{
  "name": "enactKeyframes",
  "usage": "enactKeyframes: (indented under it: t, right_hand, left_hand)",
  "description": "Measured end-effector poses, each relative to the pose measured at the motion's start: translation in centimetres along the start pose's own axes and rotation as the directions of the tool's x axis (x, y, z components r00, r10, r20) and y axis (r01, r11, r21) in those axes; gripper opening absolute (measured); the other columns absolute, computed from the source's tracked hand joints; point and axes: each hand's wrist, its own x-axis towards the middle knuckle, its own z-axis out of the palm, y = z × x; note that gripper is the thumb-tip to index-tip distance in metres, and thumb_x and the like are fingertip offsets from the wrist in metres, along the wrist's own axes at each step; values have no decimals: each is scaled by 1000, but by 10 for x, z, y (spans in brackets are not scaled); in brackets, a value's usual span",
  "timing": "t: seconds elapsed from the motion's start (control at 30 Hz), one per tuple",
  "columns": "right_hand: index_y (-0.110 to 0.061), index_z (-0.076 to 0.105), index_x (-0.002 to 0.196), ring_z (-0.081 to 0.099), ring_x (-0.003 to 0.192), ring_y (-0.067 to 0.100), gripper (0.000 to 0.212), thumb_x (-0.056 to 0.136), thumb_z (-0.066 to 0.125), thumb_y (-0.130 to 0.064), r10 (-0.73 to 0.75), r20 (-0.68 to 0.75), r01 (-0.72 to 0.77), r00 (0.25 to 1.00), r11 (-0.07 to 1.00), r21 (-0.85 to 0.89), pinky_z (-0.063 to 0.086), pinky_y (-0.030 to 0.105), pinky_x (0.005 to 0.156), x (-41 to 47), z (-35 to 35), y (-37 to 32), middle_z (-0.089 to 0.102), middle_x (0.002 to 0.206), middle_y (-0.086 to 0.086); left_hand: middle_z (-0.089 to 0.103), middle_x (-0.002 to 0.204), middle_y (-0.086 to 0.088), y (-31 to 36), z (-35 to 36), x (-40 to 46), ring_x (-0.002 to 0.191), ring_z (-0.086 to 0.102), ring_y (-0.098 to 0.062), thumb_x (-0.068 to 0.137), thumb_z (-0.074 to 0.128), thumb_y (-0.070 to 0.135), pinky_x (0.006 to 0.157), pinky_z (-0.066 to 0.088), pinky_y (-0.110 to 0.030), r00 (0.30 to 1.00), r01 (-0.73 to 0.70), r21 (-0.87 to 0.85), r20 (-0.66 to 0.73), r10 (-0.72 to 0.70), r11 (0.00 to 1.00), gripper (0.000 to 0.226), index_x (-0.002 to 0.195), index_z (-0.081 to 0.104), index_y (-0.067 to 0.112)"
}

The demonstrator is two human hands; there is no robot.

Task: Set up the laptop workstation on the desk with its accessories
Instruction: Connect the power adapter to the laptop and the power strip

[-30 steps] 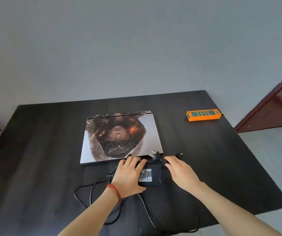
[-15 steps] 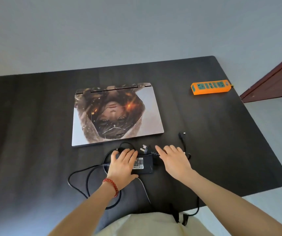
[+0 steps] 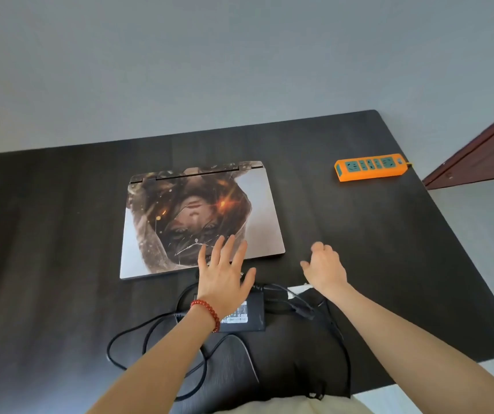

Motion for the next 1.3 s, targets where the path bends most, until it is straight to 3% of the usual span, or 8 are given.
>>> enactKeyframes:
  t: [0.23, 0.47, 0.6, 0.8, 0.93, 1.07, 1.2, 1.3]
  right_hand:
    - [-4, 39, 114, 58, 101, 36, 29, 90, 52, -15, 89, 50, -84, 995, 991, -109, 42, 36, 69, 28, 1, 15, 60, 111, 15]
    - [-7, 42, 123, 58, 99, 39, 29, 94, 44, -8, -49, -301, 154, 952, 929, 337, 47, 47, 87, 85, -49, -24, 51, 121, 16]
    - [-6, 42, 126, 55, 102, 25, 32, 94, 39, -1, -35, -422, 289, 906, 779, 556, 43, 27, 85, 131, -95, -65, 49, 122, 15]
    - [-5, 48, 120, 41, 97, 8, 28, 95, 37, 0, -200, -377, 379, 905, 783, 494, 31, 11, 83, 195, -104, -129, 37, 113, 4]
    - [-12, 52, 99, 48, 83, 8, 7, 93, 50, -10, -367, -259, 445, 893, 800, 403, 39, 23, 83, 232, -60, -159, 40, 101, 2]
    - [-4, 53, 115, 55, 97, 24, 26, 98, 37, -14, -408, -187, 446, 894, 854, 268, 41, 28, 83, 256, -41, -174, 50, 115, 11]
    - [-3, 53, 116, 55, 101, 26, 27, 98, 35, -12, -274, -212, 323, 938, 912, 251, 40, 27, 83, 284, -50, -152, 52, 119, 16]
    - [-3, 53, 116, 55, 98, 30, 28, 99, 33, -14, -101, -263, 166, 959, 957, 237, 39, 32, 81, 291, -62, -115, 52, 120, 18]
  left_hand:
    - [59, 127, -10, 4, 8, 28, 119, 55, -31, 83, 30, 48, 92, 42, -60, 993, 42, 26, 108, -44, 999, 55, 123, 56, 19]
    - [35, 148, -10, -3, 5, 81, 138, 28, -31, 89, 25, 46, 109, 19, -59, 996, 37, 0, 79, -37, 999, 56, 139, 37, 21]
    - [25, 153, -7, -10, -6, 121, 141, 19, -29, 95, 27, 43, 113, 14, -56, 997, 66, -11, 47, -66, 998, 52, 142, 28, 23]
    - [7, 157, -3, -44, -11, 183, 144, 5, -27, 96, 23, 44, 116, 7, -51, 986, 150, -28, 73, -148, 988, 54, 146, 11, 26]
    - [10, 156, -3, -74, -8, 220, 144, 5, -24, 97, 26, 41, 115, 9, -51, 982, 183, -43, 49, -181, 982, 55, 147, 11, 22]
    - [30, 149, 0, -98, 0, 250, 139, 21, -20, 97, 30, 38, 115, 12, -46, 985, 175, -118, 19, -174, 977, 50, 143, 26, 20]
    - [63, 112, 2, -107, 13, 258, 106, 57, -19, 89, 24, 42, 100, 35, -40, 978, 157, -135, -115, -173, 978, 49, 113, 61, 20]
    - [66, 100, 4, -109, 24, 258, 95, 60, -18, 88, 26, 42, 94, 39, -40, 970, 167, -116, -158, -184, 979, 45, 103, 64, 22]
